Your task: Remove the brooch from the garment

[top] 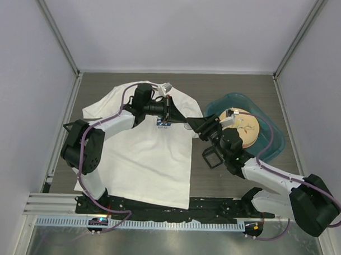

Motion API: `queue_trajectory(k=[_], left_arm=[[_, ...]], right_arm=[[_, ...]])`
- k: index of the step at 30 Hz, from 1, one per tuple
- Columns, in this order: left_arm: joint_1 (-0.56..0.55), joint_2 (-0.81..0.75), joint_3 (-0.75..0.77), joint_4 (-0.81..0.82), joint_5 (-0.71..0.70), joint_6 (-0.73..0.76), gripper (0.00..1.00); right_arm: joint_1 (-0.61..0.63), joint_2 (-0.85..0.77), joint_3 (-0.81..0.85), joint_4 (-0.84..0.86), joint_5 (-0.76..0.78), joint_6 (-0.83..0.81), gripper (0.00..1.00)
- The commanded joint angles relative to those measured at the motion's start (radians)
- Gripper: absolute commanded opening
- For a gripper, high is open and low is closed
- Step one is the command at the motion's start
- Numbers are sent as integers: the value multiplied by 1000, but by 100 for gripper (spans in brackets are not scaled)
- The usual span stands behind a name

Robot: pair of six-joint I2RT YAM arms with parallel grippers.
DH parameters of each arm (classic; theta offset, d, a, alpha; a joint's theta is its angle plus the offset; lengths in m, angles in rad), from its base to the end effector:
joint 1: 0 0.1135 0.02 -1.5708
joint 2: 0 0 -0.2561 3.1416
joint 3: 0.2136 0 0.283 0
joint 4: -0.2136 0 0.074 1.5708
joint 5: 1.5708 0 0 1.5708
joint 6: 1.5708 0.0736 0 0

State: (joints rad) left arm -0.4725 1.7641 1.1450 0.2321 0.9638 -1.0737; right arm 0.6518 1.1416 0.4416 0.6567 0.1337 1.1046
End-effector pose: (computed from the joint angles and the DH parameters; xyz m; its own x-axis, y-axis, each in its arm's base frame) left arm 0.3613 -0.2526 0.2094 -0.9838 -0.0602 -0.1691 0.1514 0.2281 -0.9618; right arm 0.2527 0.1805 0.2077 -0.4579 0.7642 -0.4542 -0.1919 0.4139 0.8899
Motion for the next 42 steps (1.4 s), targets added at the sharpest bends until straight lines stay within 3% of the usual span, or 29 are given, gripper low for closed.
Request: queue_trajectory(k=[1, 6, 10, 13, 23, 31, 37, 40, 41, 42], left_arm=[[-3, -29, 30, 6, 35, 3, 0], [-3, -35, 27, 27, 46, -18, 0], [-3, -37, 19, 58, 49, -40, 0], [-3, -43, 13, 78, 53, -52, 0], [-5, -55, 4, 115, 59, -78, 0], [-23, -52, 5, 119, 59, -80, 0], [-28, -28, 2, 119, 59, -81, 0], [-28, -28, 4, 118, 58, -77, 0], [-29, -26, 7, 110, 62, -74, 0], [-29, -25, 12, 102, 64, -69, 0]], right_arm=[[-17, -78, -1, -71, -19, -83, 61], [-44, -128, -46, -60, -101, -107, 57], [-55, -164, -61, -39, -117, -106, 44], [-55, -169, -58, -39, -120, -107, 40], [-55, -166, -72, -68, -100, -71, 44], [-54, -145, -89, 15, -120, -54, 38], [-58, -138, -95, 53, -146, -42, 27], [-66, -135, -90, 57, -160, -49, 16], [-67, -141, -84, 23, -158, -57, 3], [-69, -144, -75, -12, -154, -72, 1]])
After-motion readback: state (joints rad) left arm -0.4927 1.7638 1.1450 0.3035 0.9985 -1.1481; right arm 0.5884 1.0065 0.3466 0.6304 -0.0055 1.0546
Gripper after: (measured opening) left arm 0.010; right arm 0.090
